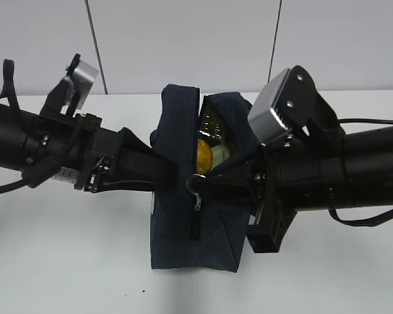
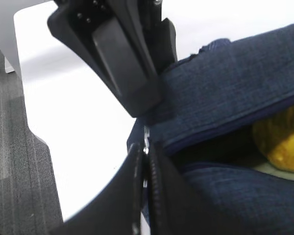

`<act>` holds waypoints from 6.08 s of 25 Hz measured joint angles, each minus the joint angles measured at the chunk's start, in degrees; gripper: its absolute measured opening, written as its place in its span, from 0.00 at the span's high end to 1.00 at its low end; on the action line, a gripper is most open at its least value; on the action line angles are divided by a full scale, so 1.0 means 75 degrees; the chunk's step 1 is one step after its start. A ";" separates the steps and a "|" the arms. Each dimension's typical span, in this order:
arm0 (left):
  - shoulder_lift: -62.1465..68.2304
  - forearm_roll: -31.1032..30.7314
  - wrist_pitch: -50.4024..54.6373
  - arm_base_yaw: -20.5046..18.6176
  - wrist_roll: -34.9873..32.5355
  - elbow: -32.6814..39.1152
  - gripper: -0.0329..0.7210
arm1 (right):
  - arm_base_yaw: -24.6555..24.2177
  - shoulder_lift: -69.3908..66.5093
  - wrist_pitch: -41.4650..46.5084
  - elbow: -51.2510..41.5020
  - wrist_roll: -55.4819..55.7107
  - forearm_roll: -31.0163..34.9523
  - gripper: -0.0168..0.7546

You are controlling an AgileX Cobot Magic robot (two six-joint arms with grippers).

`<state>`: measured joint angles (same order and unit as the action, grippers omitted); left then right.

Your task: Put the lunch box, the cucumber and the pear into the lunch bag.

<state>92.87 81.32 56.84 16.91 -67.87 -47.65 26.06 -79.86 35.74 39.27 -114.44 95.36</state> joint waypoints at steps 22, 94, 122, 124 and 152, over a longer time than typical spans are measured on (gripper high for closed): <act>-0.0062 0.0233 -0.0052 0.0000 -0.0185 0.0000 0.95 | 0.0000 0.0251 -0.0605 0.0463 -0.0508 0.0745 0.97; -0.0047 0.0186 0.0804 -0.0633 0.0383 -0.0799 0.31 | -0.1603 -0.3564 -0.1156 0.4360 -0.0072 0.0931 0.97; 0.0013 -0.1125 0.0847 -0.0637 0.2127 -0.2145 0.55 | -0.1631 -0.3564 -0.1110 0.4360 0.0116 0.0920 0.97; 0.0013 -0.1426 0.0673 -0.0637 0.2127 -0.2153 0.56 | -0.1631 -0.3564 -0.1110 0.4360 0.0121 0.0920 0.97; -0.1198 -0.4128 -0.0694 -0.0807 0.4106 -0.3525 0.62 | -0.1631 -0.3564 -0.1094 0.4360 0.0134 0.0920 0.97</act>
<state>83.89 50.36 51.63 10.86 -37.07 -74.09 13.82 -106.59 27.54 71.97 -113.43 102.26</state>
